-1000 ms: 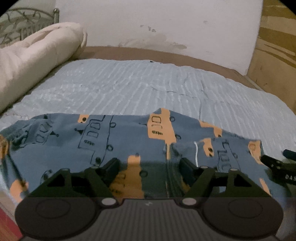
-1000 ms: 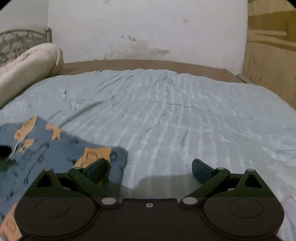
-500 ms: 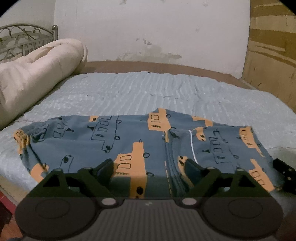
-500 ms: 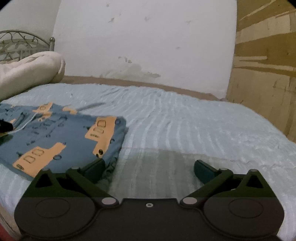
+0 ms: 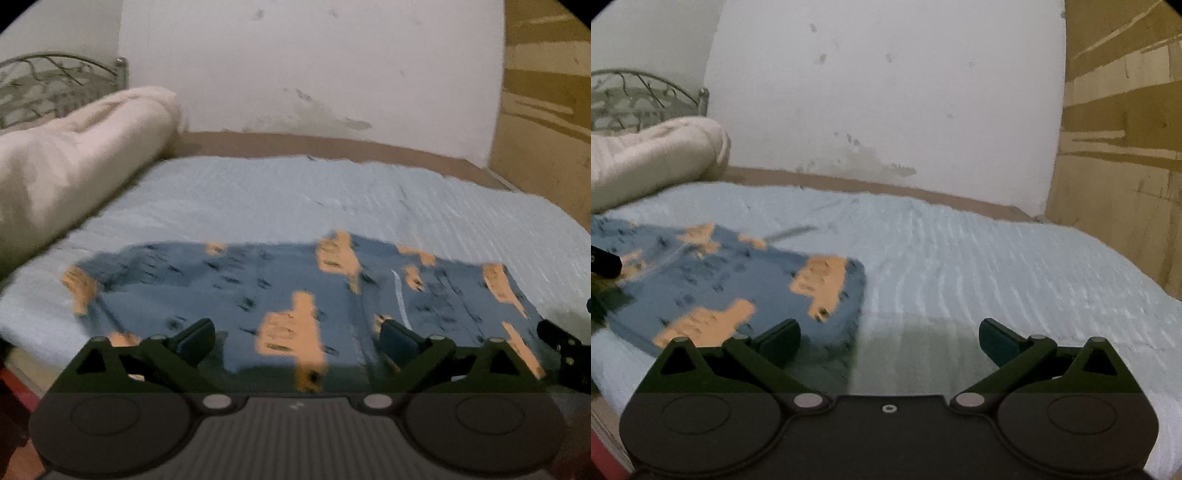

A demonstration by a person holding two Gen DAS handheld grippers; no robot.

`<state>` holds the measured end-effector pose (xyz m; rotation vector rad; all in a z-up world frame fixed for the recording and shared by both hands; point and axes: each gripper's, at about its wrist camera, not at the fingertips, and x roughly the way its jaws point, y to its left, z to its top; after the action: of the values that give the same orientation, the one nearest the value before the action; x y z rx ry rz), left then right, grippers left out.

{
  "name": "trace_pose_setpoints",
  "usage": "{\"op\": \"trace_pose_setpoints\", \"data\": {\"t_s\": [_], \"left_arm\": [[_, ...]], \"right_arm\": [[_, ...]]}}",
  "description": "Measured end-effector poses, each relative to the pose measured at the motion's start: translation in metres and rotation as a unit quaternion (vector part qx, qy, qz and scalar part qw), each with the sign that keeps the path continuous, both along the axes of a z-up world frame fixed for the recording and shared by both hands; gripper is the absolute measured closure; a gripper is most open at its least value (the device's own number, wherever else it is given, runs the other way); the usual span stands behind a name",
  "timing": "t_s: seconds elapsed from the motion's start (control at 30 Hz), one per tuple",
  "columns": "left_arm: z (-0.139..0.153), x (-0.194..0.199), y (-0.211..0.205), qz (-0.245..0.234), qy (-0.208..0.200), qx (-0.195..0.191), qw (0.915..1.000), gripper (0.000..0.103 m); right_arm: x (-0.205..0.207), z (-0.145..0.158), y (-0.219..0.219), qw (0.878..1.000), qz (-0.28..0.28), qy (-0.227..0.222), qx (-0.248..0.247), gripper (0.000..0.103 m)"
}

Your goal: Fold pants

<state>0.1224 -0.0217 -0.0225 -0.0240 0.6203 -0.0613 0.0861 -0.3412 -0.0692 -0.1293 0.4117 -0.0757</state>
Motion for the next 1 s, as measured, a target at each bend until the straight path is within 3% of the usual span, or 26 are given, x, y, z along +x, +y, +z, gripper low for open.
{"op": "trace_pose_setpoints", "data": {"t_s": [0.27, 0.43, 0.63, 0.83, 1.0], "left_arm": [[0.016, -0.004, 0.071, 0.090, -0.012, 0.016, 0.9957, 0.001], [-0.006, 0.011, 0.116, 0.135, 0.003, -0.023, 0.9906, 0.001], [-0.024, 0.022, 0.141, 0.146, 0.001, -0.087, 0.9855, 0.009], [-0.026, 0.033, 0.149, 0.143, -0.018, -0.116, 0.9827, 0.032], [-0.038, 0.048, 0.155, 0.160, 0.007, -0.157, 0.9744, 0.033]], "right_arm": [[0.020, 0.016, 0.055, 0.995, 0.103, -0.005, 0.009, 0.001], [0.038, 0.019, 0.100, 0.988, 0.152, 0.001, -0.004, 0.001], [0.065, 0.005, 0.119, 0.989, 0.144, 0.033, -0.027, 0.001], [0.063, -0.003, 0.116, 0.989, 0.143, 0.023, -0.018, 0.001], [0.061, -0.008, 0.114, 0.989, 0.142, 0.017, -0.017, 0.001]]}}
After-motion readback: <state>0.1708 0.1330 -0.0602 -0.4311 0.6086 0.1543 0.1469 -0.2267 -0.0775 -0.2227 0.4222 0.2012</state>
